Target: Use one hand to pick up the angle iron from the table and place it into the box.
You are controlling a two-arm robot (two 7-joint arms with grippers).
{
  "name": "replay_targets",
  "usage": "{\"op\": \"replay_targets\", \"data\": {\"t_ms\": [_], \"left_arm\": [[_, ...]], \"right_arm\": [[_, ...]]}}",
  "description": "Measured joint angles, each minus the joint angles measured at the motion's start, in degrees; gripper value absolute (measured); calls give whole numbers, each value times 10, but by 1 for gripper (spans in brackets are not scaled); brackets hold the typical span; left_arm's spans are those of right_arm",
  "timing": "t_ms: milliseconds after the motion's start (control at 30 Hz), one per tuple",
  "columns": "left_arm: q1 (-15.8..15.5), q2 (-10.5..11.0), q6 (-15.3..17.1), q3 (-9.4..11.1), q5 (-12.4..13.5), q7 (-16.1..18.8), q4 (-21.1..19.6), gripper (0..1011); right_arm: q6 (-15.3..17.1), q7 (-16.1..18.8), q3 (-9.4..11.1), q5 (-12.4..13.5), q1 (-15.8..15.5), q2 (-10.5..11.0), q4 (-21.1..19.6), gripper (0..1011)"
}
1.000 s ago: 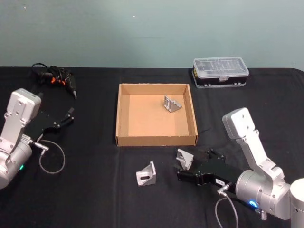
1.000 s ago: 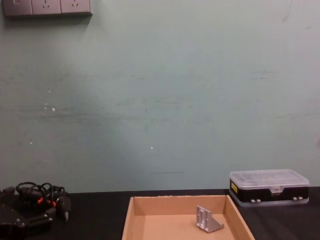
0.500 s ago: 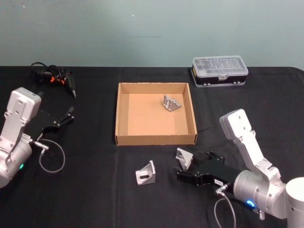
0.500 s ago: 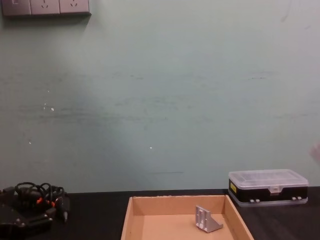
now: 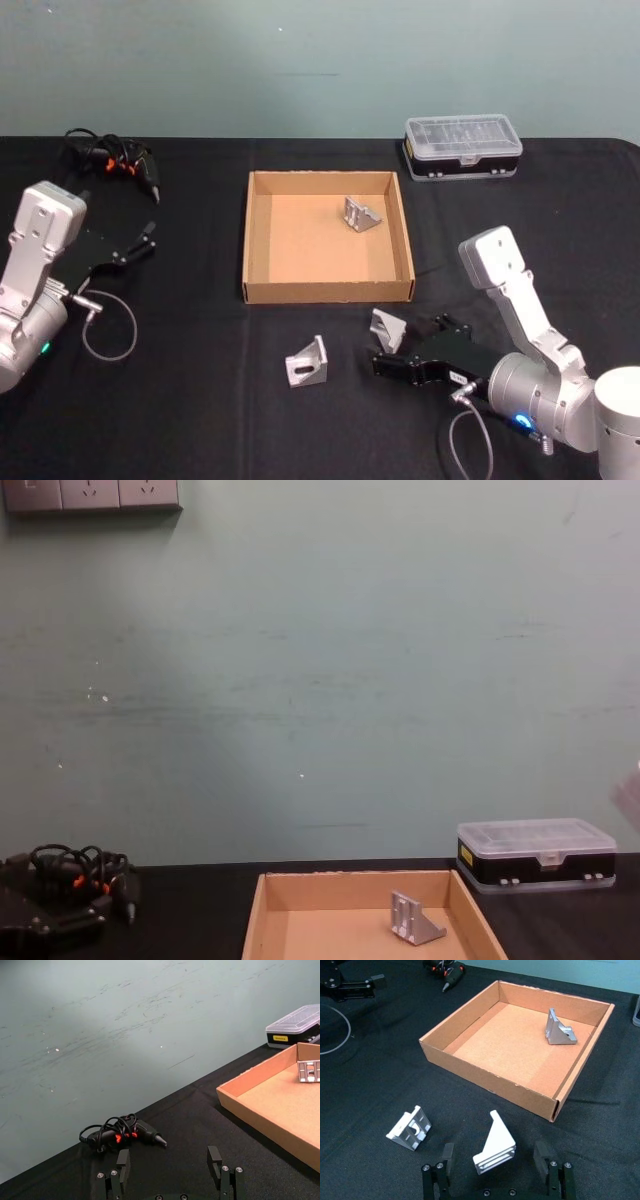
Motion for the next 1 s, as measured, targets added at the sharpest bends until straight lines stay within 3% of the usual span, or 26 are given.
{"op": "replay_targets", "data": {"t_ms": [1000], "left_arm": [[0,0,0,0,0,0,0,1011]], "right_arm": [[-12,4,1,-3,14,-11,28,1003]]}}
